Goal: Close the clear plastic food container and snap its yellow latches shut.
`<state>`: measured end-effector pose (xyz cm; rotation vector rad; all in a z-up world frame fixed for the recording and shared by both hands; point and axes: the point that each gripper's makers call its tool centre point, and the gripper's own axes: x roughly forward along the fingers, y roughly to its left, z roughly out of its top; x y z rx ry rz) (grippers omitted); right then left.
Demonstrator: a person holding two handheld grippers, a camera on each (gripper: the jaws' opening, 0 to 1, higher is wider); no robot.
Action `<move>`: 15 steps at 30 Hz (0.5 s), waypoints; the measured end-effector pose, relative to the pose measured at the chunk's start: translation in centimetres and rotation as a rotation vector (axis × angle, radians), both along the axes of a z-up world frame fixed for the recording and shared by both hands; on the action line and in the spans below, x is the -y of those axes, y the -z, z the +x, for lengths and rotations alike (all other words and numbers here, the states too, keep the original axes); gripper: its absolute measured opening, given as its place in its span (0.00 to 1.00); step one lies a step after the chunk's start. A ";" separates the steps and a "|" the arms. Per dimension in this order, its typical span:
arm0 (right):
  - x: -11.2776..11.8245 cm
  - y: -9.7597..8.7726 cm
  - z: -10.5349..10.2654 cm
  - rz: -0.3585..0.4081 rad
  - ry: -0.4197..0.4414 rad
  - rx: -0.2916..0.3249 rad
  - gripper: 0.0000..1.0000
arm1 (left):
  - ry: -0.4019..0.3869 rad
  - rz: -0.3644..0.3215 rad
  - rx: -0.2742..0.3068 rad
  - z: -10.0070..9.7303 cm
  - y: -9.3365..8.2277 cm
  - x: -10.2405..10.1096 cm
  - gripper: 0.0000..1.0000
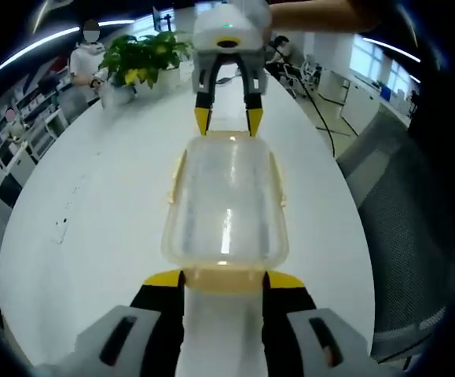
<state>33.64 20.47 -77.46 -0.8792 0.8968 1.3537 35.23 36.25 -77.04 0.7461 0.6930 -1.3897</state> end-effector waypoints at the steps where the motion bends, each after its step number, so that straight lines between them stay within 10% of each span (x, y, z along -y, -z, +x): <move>1: 0.5 -0.1 0.0 -0.005 -0.002 0.005 0.37 | 0.001 0.000 0.002 0.1 0.1 0.3 0.33; 15: 6.9 -0.3 0.5 -0.111 -0.022 0.029 0.37 | -0.026 -0.048 0.006 0.0 0.3 7.1 0.33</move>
